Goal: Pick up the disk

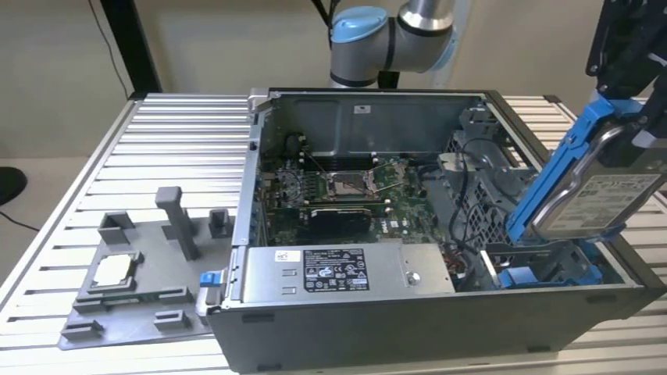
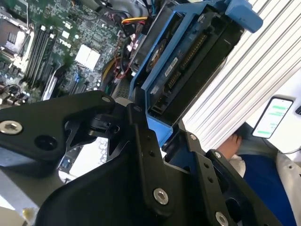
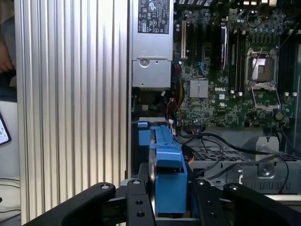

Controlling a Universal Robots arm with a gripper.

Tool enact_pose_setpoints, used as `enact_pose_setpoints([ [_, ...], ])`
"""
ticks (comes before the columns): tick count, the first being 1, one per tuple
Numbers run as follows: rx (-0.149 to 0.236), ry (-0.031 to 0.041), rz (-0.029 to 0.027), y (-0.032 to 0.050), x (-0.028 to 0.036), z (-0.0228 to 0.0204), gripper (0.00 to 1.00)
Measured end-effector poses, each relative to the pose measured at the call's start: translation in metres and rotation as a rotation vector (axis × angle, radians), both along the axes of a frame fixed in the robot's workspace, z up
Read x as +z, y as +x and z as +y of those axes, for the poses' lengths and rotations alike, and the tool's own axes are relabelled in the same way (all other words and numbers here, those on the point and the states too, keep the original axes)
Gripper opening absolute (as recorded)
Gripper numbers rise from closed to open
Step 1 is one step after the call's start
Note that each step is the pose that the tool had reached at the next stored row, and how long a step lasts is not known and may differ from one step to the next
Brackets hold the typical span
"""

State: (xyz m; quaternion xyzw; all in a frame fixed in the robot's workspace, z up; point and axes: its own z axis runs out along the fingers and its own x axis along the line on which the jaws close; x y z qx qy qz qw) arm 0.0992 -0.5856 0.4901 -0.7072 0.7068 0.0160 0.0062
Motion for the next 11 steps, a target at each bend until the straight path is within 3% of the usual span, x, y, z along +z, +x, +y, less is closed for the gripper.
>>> enact_pose_setpoints([
  [11, -0.003, 0.0003, -0.0001, 0.003, -0.0025, 0.0001, 0.0],
])
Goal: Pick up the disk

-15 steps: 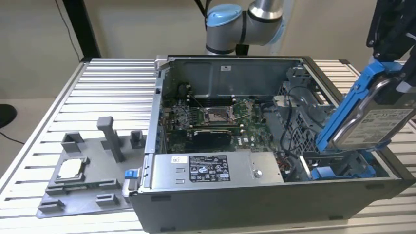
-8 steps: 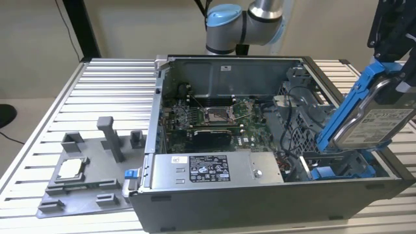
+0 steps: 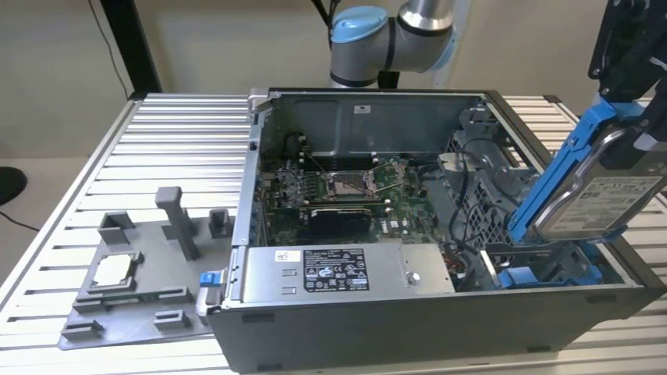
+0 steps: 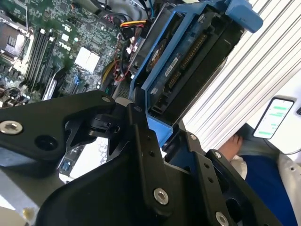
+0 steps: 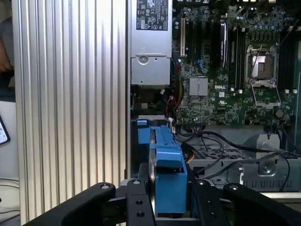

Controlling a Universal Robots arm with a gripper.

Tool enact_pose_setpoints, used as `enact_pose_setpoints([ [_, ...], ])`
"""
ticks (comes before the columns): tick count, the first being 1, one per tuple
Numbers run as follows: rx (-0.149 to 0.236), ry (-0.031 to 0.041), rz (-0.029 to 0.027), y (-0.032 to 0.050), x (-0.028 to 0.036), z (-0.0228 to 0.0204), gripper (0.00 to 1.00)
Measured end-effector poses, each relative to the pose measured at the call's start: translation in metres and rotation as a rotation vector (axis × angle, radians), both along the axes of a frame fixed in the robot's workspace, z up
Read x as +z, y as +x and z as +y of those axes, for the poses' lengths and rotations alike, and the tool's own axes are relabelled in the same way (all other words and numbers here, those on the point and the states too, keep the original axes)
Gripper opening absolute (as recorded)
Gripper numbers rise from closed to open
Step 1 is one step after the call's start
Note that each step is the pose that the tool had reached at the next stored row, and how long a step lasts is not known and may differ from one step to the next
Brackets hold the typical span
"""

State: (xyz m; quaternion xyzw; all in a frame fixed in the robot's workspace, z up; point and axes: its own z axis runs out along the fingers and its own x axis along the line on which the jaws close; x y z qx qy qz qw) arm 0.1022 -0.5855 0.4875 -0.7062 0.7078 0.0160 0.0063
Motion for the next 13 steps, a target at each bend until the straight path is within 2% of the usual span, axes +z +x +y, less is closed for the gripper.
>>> enact_pose_setpoints([
  [13, 0.0, 0.0002, -0.0015, -0.0014, -0.0018, -0.0001, 0.0],
])
